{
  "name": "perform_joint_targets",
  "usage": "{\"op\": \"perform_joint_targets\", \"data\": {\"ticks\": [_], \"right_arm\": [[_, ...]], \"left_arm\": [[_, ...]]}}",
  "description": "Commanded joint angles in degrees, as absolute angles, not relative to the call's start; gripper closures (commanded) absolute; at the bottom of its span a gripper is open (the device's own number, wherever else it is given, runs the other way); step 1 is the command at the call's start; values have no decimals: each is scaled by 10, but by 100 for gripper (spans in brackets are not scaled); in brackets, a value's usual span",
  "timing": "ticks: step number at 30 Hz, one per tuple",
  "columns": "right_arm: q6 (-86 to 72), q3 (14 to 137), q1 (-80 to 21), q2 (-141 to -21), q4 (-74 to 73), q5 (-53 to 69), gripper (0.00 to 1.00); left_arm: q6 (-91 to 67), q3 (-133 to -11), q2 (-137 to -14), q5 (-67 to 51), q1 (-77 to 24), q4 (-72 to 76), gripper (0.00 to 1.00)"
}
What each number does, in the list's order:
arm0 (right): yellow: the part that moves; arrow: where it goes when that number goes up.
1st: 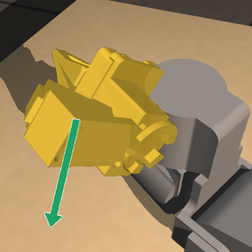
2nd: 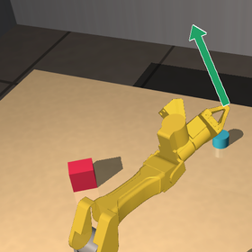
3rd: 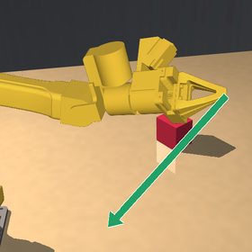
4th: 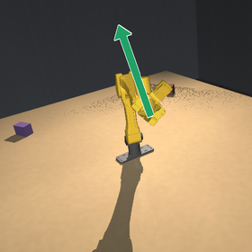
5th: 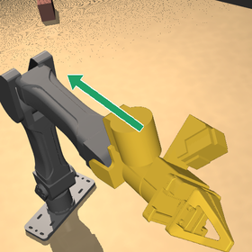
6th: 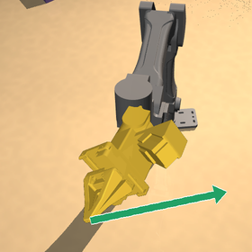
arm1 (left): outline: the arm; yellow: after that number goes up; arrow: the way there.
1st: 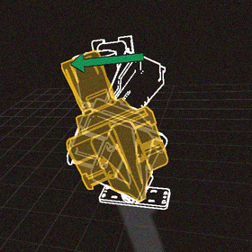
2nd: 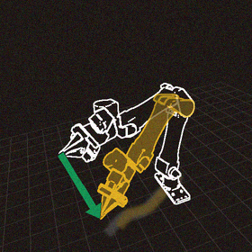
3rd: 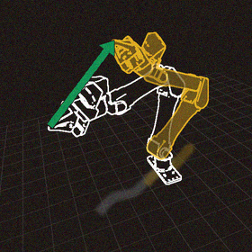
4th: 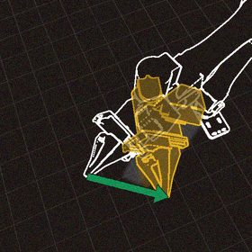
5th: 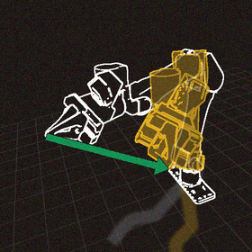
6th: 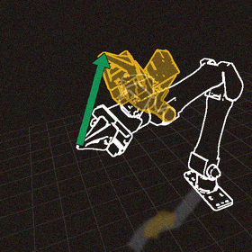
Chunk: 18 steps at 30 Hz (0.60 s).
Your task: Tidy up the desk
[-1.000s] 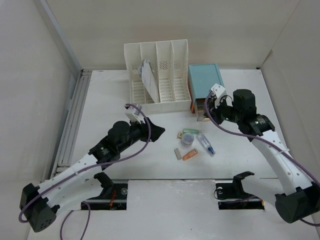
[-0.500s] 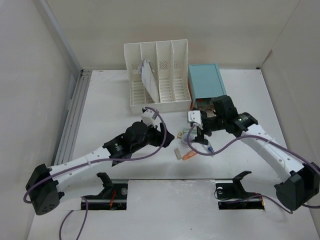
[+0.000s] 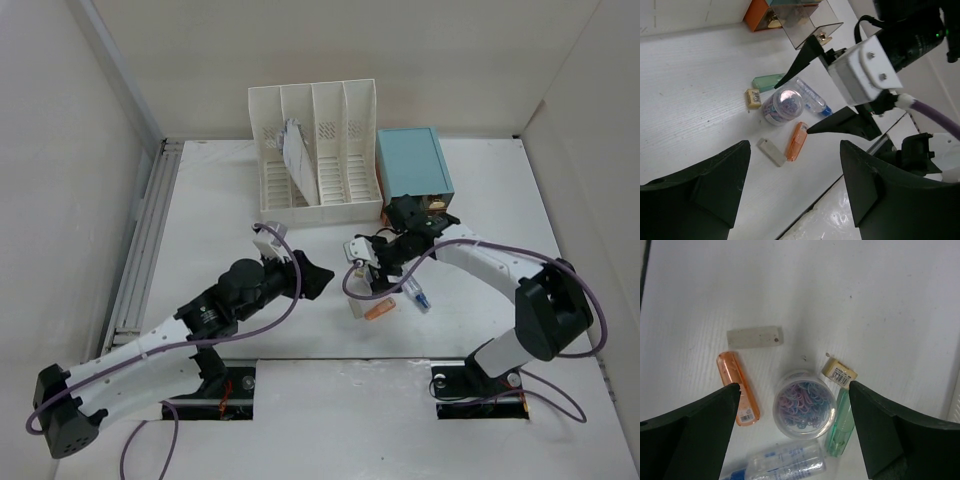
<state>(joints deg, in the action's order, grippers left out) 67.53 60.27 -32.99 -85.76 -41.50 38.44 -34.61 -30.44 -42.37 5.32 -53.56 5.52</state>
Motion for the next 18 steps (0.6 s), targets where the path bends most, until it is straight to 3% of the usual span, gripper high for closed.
{"op": "perform_joint_targets", "data": {"ticks": [1, 18], "right_arm": [[665, 631, -337, -868, -374, 367, 7], [611, 583, -350, -887, -320, 257, 8]], "left_arm": [[-352, -294, -399, 59, -538, 53, 31], [-346, -294, -381, 54, -538, 47, 29]]}}
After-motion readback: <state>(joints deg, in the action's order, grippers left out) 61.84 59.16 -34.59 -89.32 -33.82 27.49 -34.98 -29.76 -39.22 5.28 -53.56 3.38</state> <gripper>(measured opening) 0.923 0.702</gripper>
